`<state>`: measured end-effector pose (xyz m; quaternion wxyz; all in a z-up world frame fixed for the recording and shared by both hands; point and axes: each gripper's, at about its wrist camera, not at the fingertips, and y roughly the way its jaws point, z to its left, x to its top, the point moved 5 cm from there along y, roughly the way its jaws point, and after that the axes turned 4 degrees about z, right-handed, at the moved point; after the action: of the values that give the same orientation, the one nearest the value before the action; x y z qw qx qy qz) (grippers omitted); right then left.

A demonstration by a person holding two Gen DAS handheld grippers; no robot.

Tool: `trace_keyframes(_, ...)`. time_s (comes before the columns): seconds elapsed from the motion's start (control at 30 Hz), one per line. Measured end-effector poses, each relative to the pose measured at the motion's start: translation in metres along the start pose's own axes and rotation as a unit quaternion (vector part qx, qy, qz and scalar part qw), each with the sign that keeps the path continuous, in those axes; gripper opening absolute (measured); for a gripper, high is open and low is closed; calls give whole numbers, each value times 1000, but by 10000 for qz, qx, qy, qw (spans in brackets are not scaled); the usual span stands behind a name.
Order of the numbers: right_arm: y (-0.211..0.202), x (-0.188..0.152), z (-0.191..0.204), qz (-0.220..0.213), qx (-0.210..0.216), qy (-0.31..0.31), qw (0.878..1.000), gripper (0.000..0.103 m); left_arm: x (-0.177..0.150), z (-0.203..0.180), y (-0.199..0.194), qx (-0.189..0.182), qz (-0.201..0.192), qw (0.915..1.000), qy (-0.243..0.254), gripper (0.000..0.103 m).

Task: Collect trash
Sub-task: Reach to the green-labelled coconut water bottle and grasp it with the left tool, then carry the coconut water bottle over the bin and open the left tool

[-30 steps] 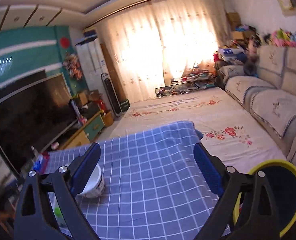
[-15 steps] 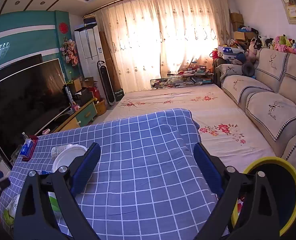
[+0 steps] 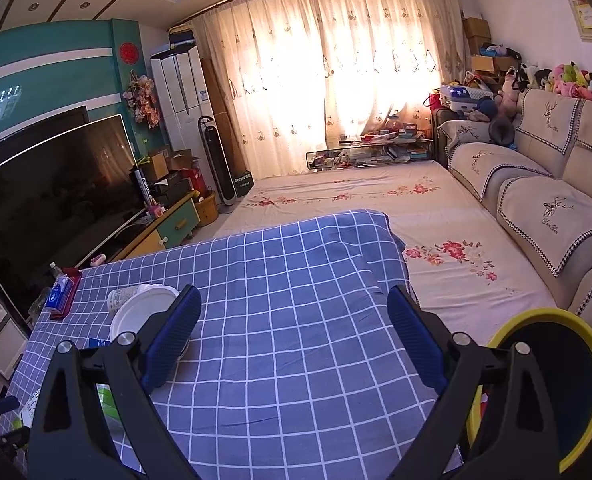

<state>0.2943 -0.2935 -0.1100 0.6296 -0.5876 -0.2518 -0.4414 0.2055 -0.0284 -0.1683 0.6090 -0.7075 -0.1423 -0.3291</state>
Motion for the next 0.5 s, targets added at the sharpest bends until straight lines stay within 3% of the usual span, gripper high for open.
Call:
trace_keyframes(0.33,4,-1,0,111,23,14,9999,89,-4,-2,31,-69,284,9995,-102,74)
trace_keyframes(0.5,5,-2,3,131,54,-20,9999,89,-3,7,36,-158,283,9989,-324,60)
